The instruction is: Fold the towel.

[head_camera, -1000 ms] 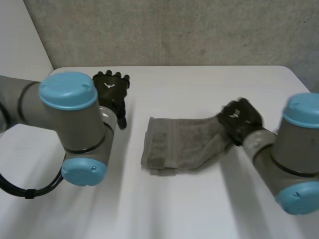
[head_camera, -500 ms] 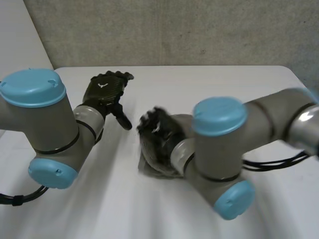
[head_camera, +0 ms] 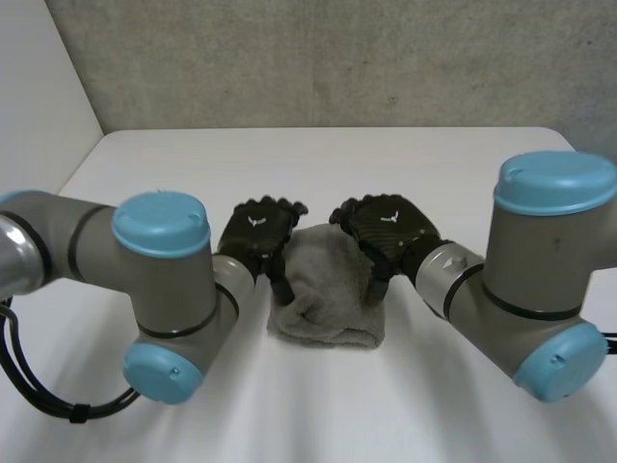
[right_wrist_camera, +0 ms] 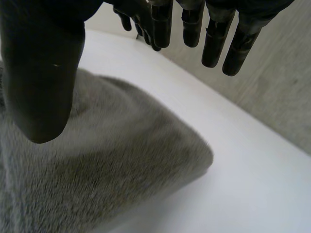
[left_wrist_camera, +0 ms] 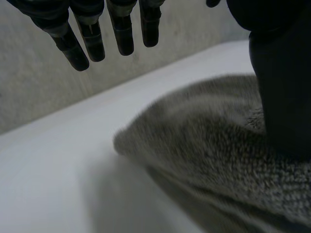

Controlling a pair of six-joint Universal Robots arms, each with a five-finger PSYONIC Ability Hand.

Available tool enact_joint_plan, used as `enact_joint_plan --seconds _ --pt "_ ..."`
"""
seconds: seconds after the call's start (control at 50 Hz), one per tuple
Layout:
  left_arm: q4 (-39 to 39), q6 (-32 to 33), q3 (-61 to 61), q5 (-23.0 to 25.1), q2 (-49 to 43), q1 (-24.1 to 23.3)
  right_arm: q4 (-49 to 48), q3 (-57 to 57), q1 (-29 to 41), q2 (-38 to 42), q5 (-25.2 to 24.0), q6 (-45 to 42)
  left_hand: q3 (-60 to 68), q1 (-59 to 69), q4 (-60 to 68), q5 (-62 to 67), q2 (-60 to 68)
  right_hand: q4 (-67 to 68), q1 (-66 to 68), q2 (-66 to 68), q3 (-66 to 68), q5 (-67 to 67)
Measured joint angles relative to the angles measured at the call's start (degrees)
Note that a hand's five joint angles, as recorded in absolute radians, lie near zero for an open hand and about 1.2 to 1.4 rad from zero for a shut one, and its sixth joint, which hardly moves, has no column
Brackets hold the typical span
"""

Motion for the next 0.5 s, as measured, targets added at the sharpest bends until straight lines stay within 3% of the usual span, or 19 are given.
enact_joint_plan --seconds 0.32,0.5 --pt "-0.24 3.01 -1.15 -2.83 -3.22 -0.35 1.15 -4.12 0.31 13.57 1.02 4.88 0.00 0.00 0.00 -0.03 0.00 -0.30 -0.60 0.00 -0.79 0.00" --pt "-0.34 5.86 -0.22 -2.67 0.61 -0.36 1.40 -3.85 0.01 5.52 1.55 5.24 0.00 0.00 0.00 -0.02 0.00 -0.47 -0.78 0.00 -0.80 0.00"
